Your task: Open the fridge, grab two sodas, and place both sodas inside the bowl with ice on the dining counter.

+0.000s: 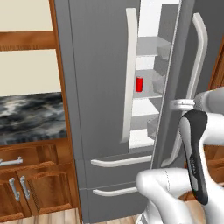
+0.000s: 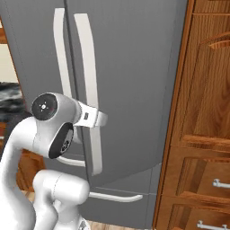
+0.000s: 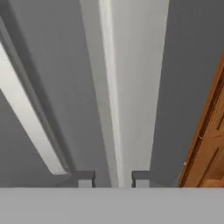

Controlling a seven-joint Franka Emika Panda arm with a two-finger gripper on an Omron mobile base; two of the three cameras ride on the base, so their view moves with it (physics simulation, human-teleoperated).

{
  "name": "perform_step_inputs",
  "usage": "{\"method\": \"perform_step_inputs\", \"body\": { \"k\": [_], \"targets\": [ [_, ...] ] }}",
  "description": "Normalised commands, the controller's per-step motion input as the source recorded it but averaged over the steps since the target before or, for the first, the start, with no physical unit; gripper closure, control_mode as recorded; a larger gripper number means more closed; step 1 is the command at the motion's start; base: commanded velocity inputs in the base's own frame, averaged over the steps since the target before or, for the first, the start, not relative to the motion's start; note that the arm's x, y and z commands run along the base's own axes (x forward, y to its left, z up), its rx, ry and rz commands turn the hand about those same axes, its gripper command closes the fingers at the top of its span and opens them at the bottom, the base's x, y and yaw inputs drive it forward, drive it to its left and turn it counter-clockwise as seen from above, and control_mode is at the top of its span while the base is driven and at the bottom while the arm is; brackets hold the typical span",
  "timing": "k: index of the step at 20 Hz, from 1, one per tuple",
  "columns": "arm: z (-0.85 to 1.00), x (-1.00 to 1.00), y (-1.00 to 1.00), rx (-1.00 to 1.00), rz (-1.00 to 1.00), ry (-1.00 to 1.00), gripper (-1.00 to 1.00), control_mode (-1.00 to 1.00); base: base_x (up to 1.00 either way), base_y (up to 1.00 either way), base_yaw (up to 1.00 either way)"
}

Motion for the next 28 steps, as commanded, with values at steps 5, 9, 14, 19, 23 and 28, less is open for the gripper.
{"method": "perform_step_inputs", "body": {
  "k": [5,9,14,19,23,28],
  "targets": [
    [0.47,-0.71,0.40,-0.05,-0.02,-0.07,-1.00,-1.00,0.00,0.00,0.00],
    [0.49,-0.46,0.89,-0.20,0.00,-0.06,-1.00,-1.00,0.00,0.00,0.00],
    [0.33,0.11,0.92,-0.23,0.02,0.04,-1.00,-1.00,0.00,0.00,0.00],
    [0.12,0.74,0.40,-0.08,0.05,0.23,-1.00,-1.00,0.00,0.00,0.00],
    [0.01,0.91,0.03,-0.03,0.05,0.23,-1.00,-1.00,0.00,0.00,0.00],
    [-0.15,0.66,0.00,-0.07,0.06,0.12,-1.00,-1.00,0.00,0.00,0.00]
  ]
}}
